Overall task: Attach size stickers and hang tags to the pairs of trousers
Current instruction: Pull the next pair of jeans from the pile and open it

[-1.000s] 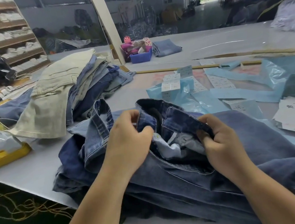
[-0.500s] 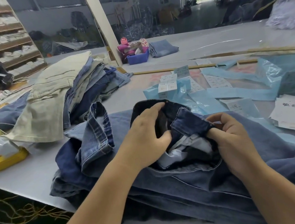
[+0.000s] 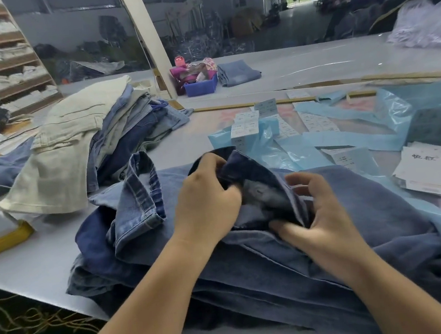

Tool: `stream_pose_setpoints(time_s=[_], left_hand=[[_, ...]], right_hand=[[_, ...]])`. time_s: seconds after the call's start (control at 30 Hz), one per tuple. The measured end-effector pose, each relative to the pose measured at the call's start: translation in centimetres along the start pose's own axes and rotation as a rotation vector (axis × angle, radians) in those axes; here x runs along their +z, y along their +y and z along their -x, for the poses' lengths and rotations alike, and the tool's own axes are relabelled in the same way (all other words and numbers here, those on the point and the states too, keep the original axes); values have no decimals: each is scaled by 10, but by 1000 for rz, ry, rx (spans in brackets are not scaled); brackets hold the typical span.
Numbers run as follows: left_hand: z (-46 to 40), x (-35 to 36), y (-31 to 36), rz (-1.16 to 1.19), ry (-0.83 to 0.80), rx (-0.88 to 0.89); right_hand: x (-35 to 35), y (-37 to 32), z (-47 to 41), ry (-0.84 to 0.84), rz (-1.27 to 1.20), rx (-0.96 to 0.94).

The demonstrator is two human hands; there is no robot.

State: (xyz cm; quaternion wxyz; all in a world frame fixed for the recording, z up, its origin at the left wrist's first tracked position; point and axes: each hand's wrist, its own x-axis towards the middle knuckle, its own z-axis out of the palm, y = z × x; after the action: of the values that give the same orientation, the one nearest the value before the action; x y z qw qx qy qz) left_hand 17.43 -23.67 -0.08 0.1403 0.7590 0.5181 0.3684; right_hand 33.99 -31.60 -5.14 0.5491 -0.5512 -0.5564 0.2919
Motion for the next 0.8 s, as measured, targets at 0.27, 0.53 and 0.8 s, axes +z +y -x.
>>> stream_pose_setpoints(time_s=[0.27,0.53,0.8], left_hand=[[-1,3,-14,12,114,50],[-3,-2,-13,25,-9,-61],[45,-30,-6,-156,-365,279]], right_hand=[[7,-8,14,-31,499,-84],[3,-14,13,-60,498,89],[7,-44,-13,155,-399,112]])
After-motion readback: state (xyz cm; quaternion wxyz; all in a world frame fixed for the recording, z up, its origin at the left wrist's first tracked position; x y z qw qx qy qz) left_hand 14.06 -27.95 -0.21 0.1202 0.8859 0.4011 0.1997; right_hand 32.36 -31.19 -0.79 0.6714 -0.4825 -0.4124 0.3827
